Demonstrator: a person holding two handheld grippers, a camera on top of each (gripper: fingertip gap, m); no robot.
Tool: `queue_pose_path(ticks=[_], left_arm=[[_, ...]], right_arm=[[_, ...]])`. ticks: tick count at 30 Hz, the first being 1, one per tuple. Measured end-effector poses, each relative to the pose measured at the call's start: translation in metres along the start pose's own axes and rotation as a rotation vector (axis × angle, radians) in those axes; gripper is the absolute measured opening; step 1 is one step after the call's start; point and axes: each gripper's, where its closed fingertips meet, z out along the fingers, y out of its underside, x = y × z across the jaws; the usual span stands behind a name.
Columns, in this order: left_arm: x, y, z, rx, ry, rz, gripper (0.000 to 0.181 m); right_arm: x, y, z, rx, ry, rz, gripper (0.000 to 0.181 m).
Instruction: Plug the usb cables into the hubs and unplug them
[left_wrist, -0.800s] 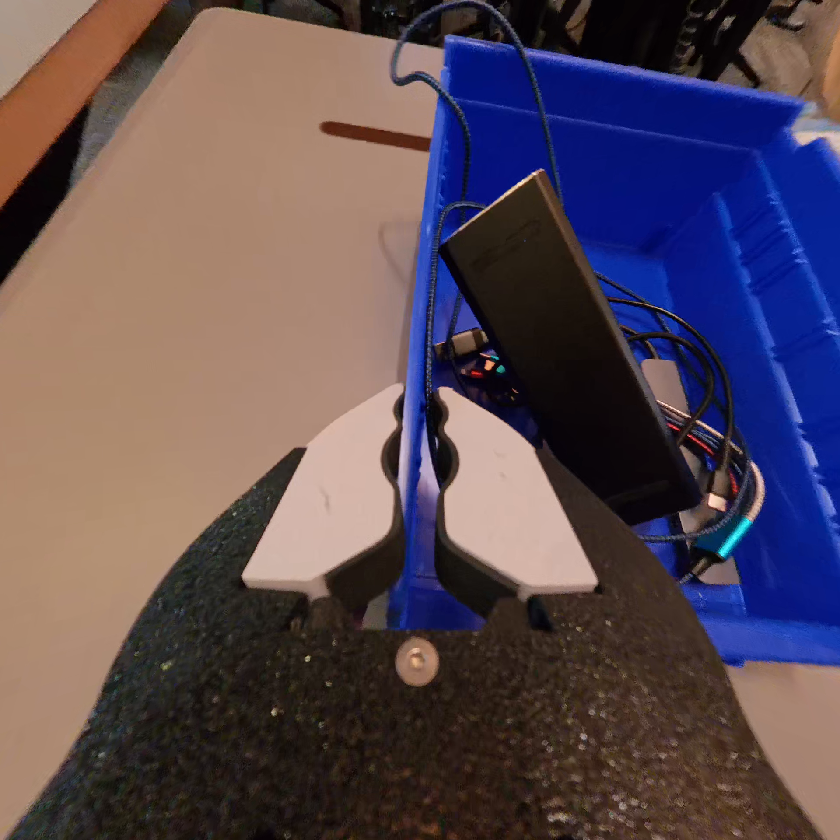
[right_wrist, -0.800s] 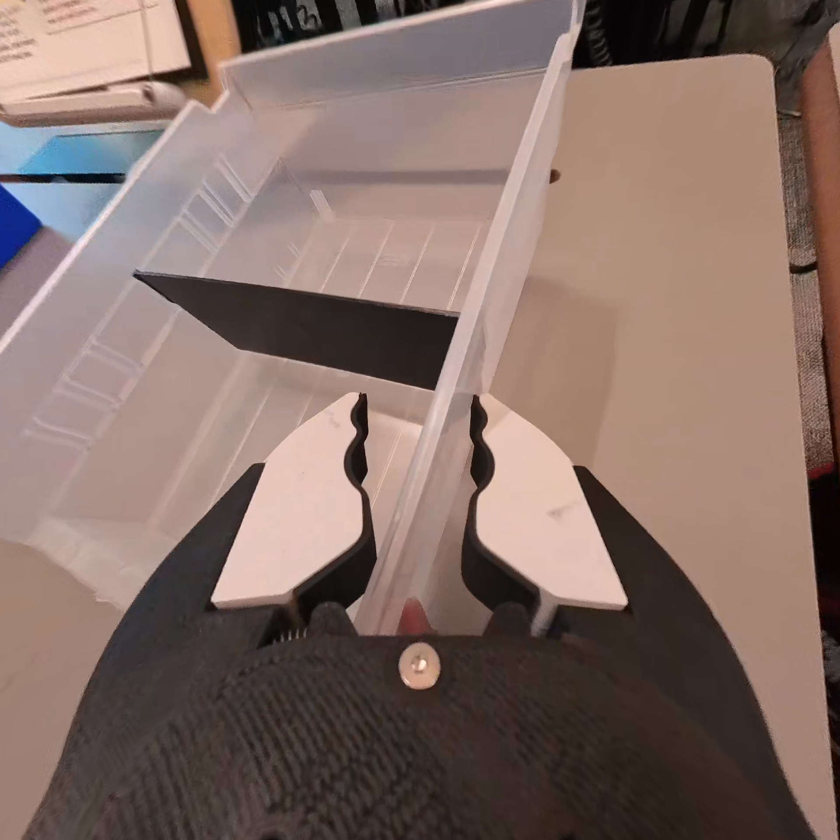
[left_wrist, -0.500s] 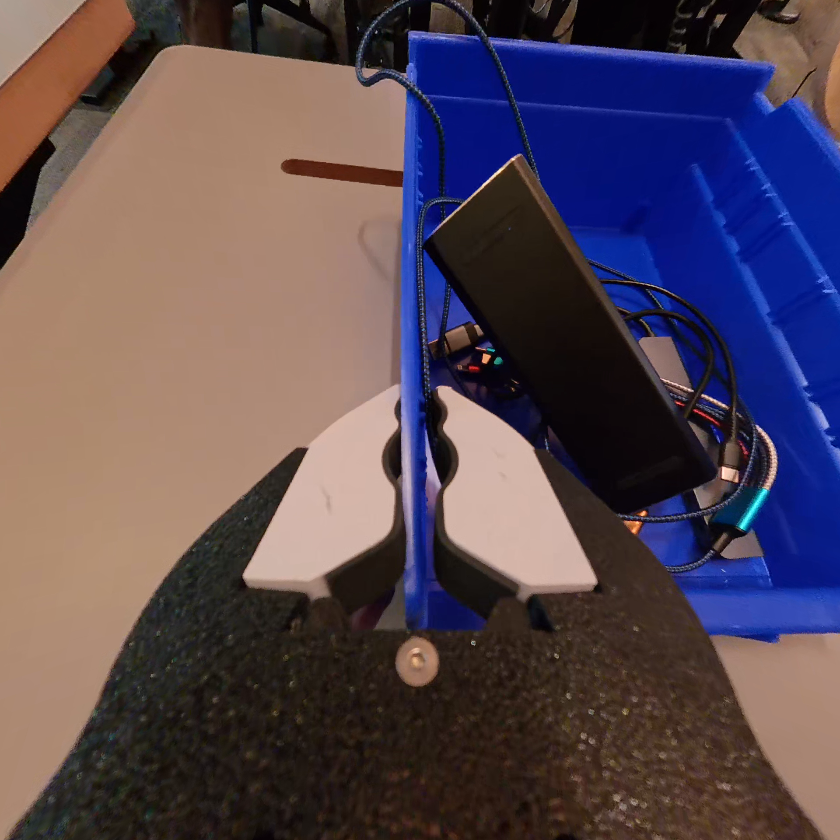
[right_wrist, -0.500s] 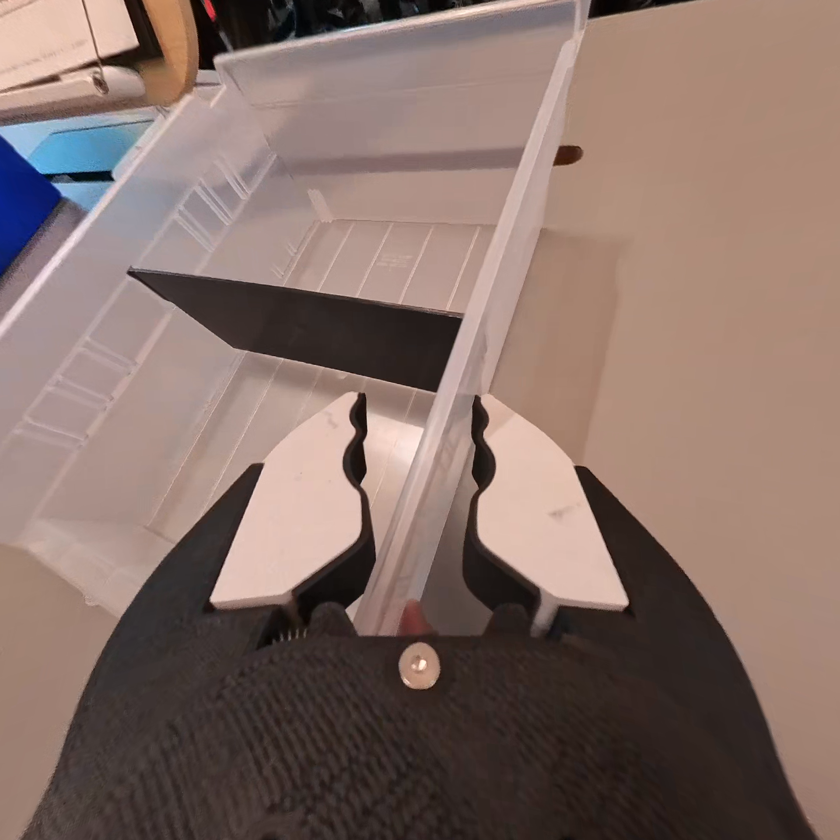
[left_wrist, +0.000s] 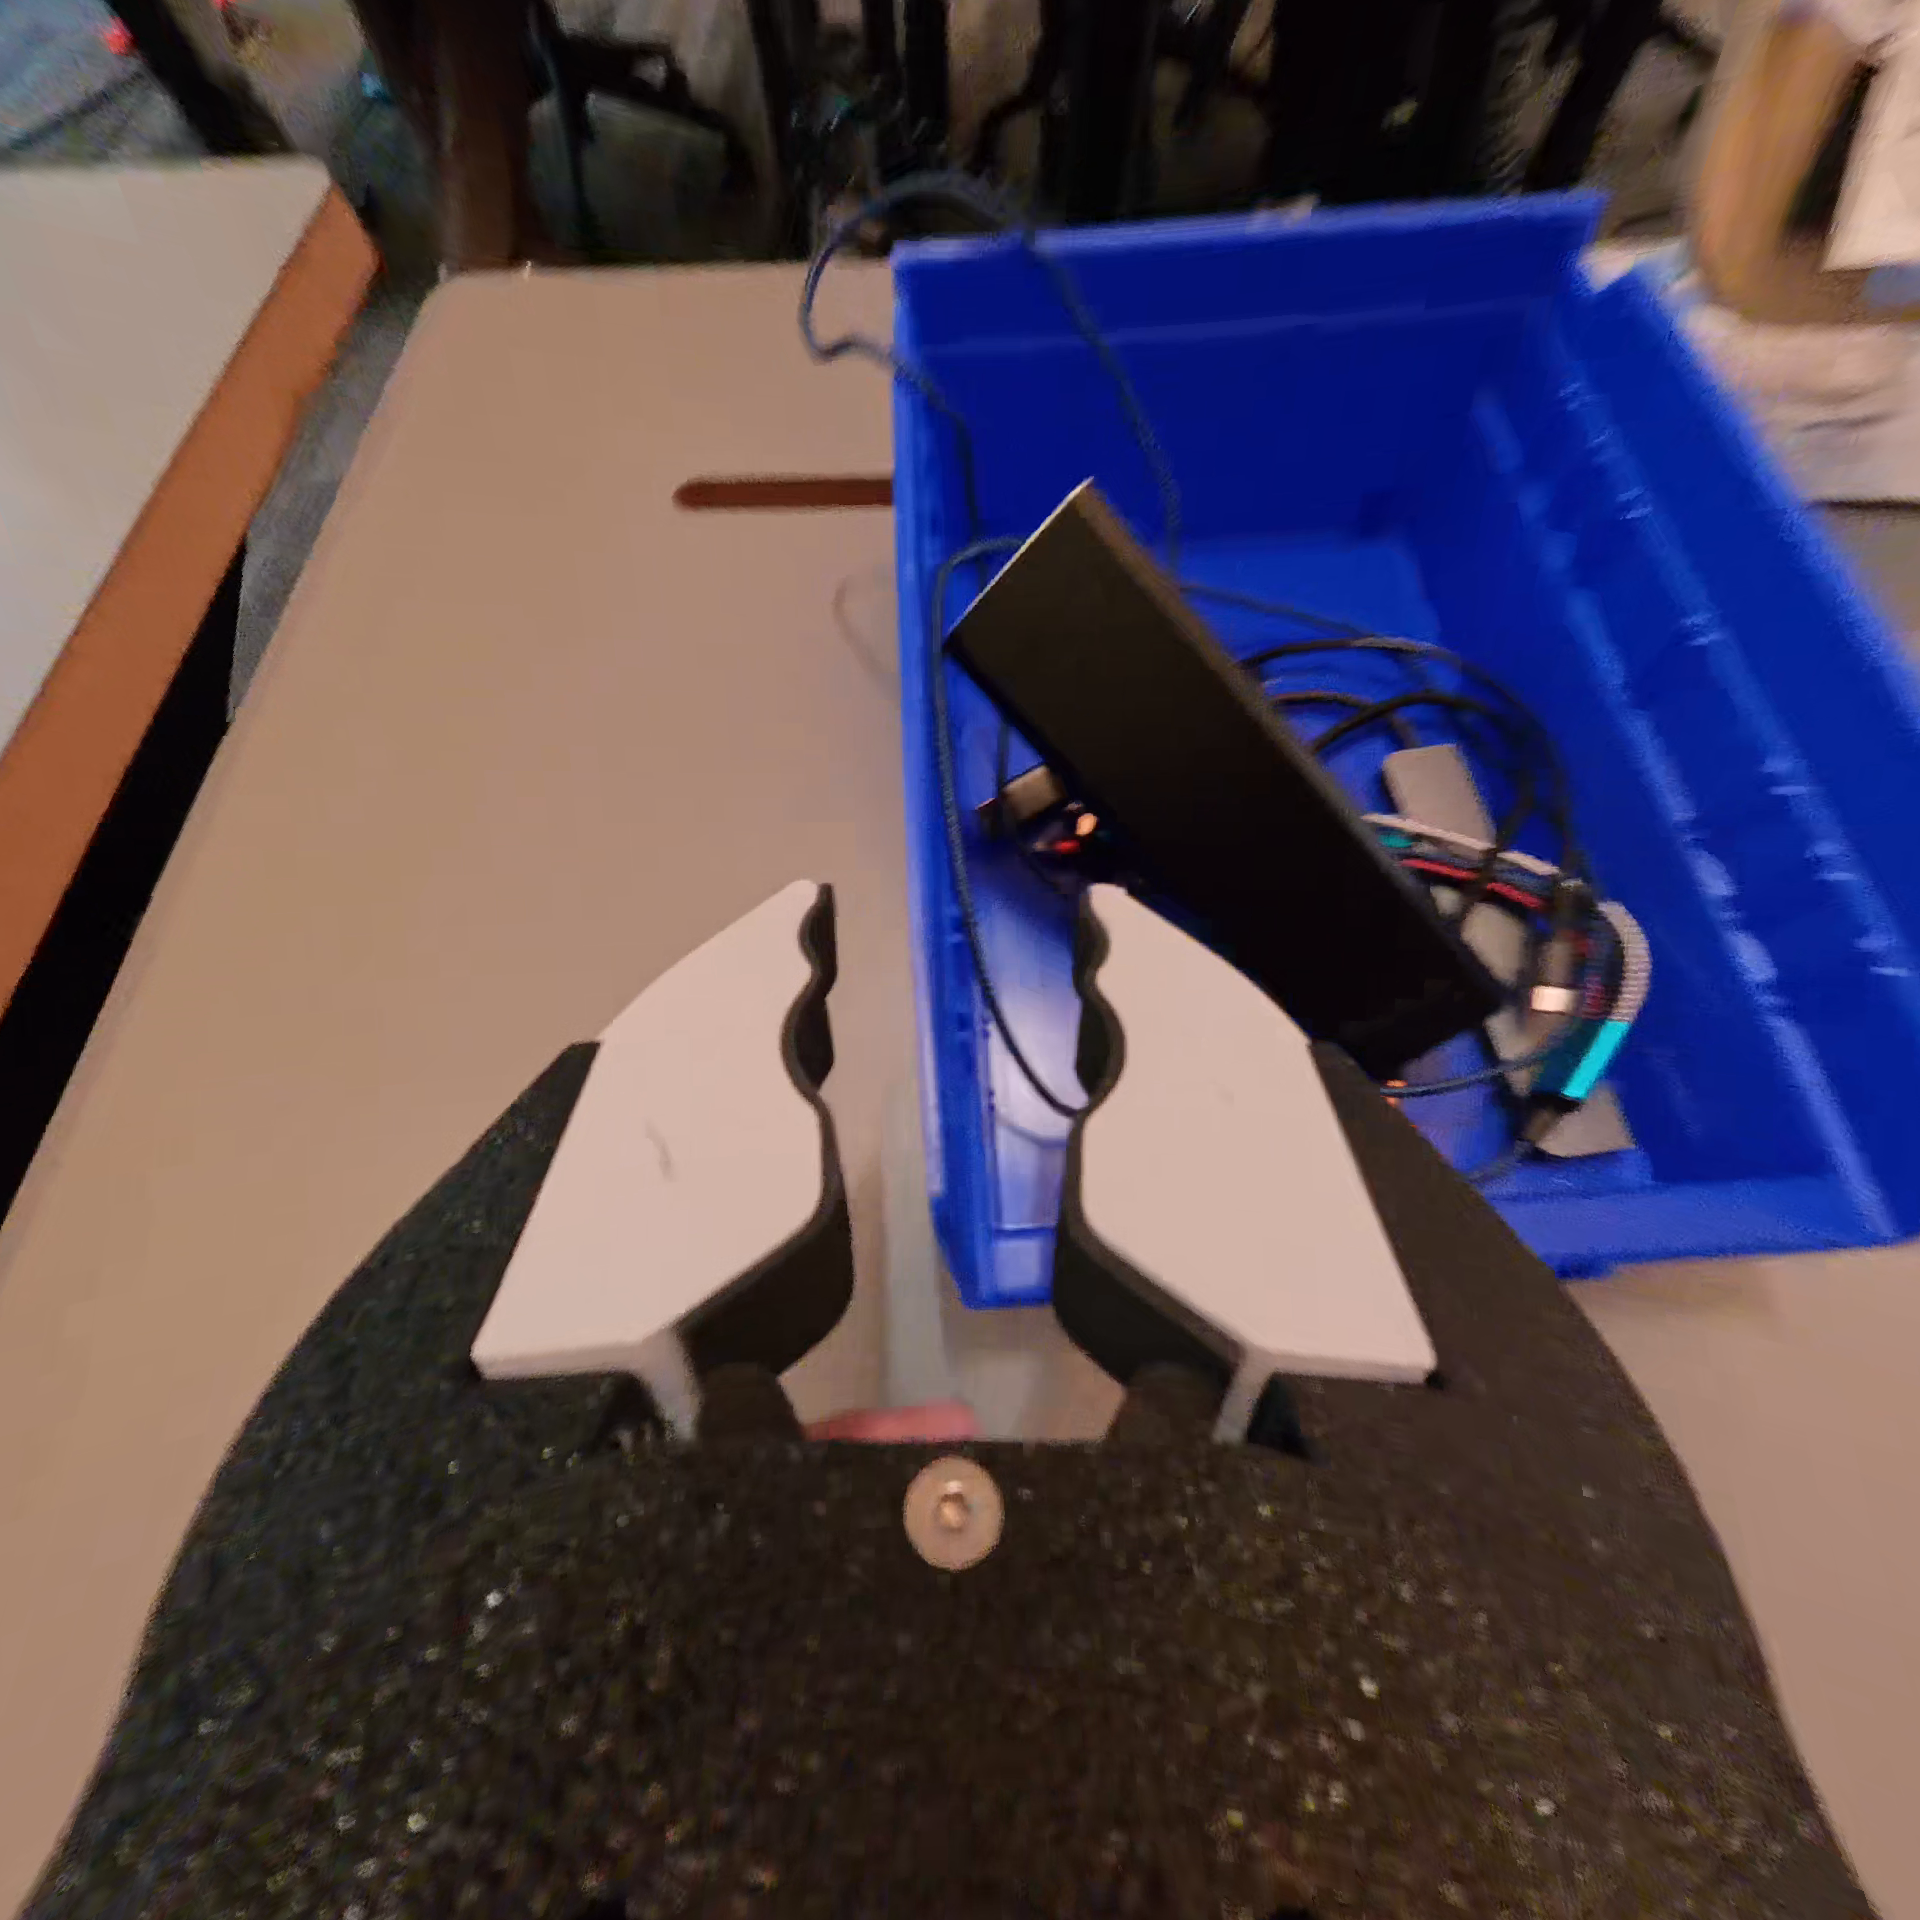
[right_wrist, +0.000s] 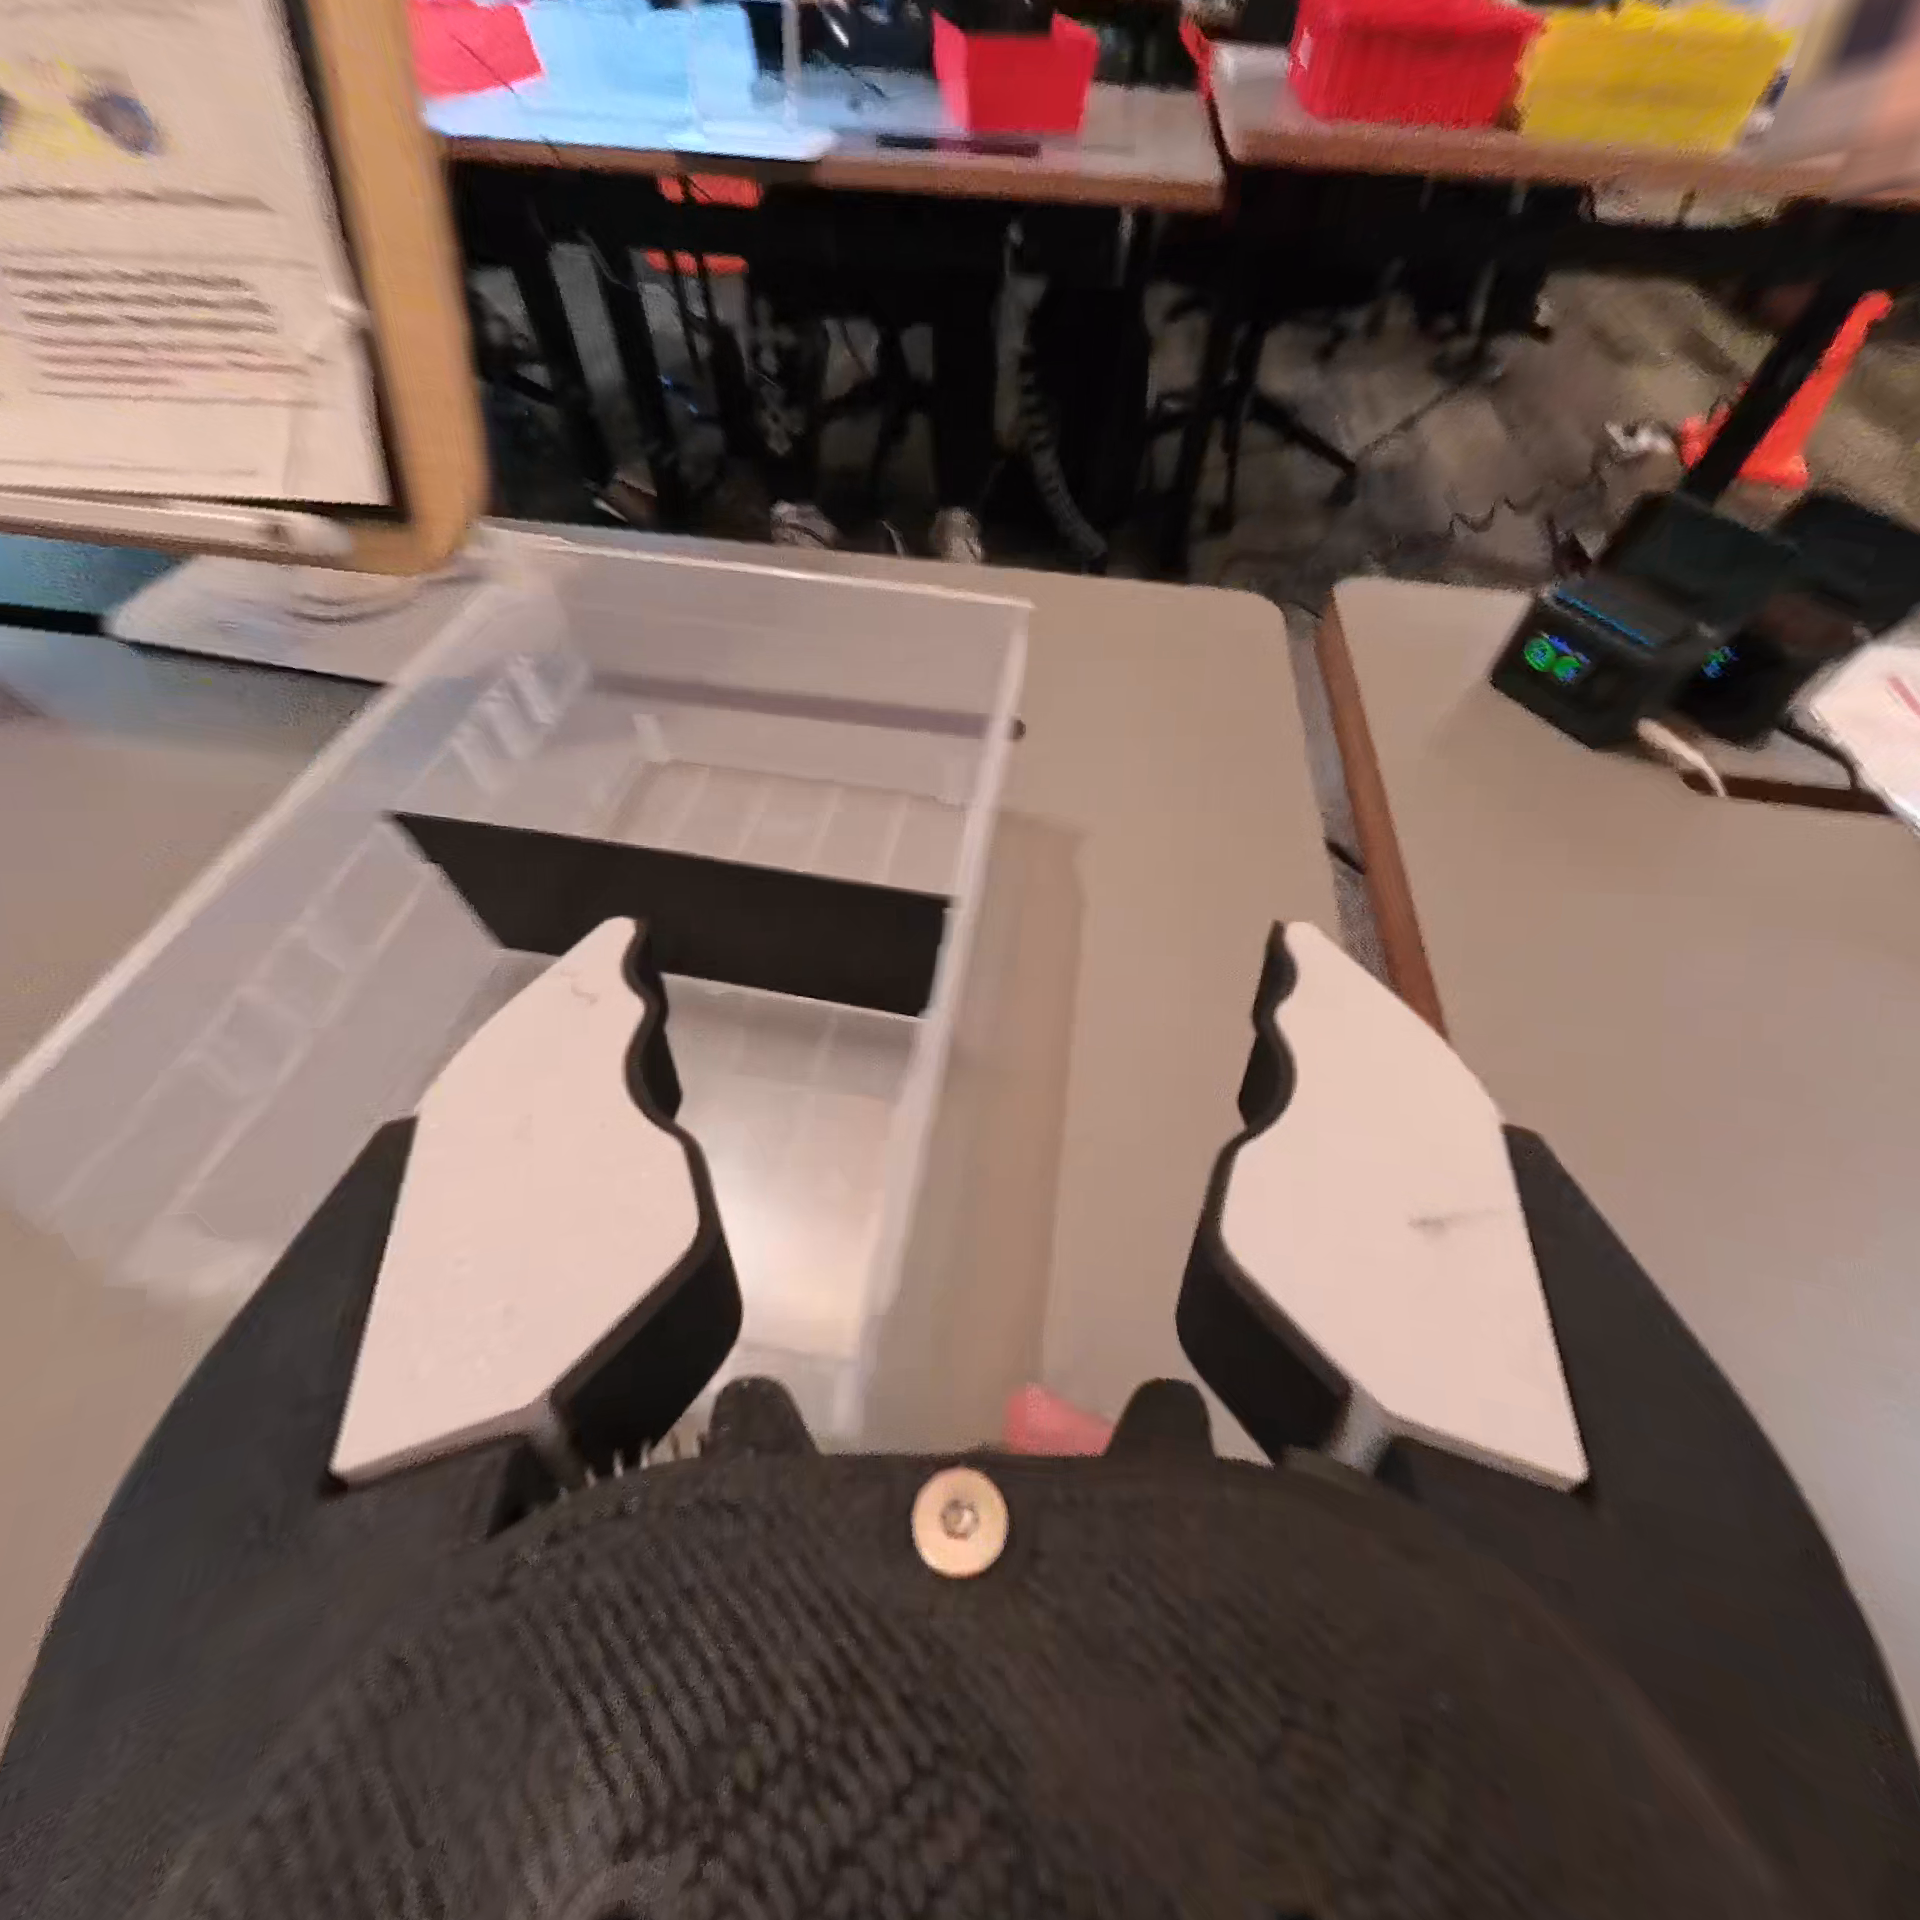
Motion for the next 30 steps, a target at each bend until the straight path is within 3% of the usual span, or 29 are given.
queue_pose_path(ticks=[4,8,12,15,20,28,30], left_arm=[[0.04,-0.015,-0.022,0.05,0.169,-0.079,0.05],[0.088,-0.008,-0.014,-0.123,0.363,-0.256,0.075],[0.106,-0.011,0.011,-0.247,0.424,-0.477,0.081],[0.094,-0.004,0.037,-0.328,0.323,-0.519,0.089],[0.086,0.016,0.071,-0.448,0.22,-0.577,0.087],[0.09,0.03,0.102,-0.447,0.219,-0.66,0.086],[0.085,0.032,0.106,-0.422,0.176,-0.629,0.075]], right_arm=[[-0.101,-0.011,-0.027,0.099,-0.286,-0.005,0.116],[-0.211,-0.005,-0.035,0.137,-0.558,-0.023,0.115],[-0.281,0.009,-0.033,0.097,-0.706,-0.112,0.117],[-0.301,0.017,-0.034,0.091,-0.769,-0.104,0.116],[-0.309,0.028,-0.038,0.087,-0.85,0.01,0.106],[-0.315,0.028,-0.047,0.084,-0.925,-0.011,0.102],[-0.318,0.031,-0.047,0.073,-0.94,-0.014,0.102]])
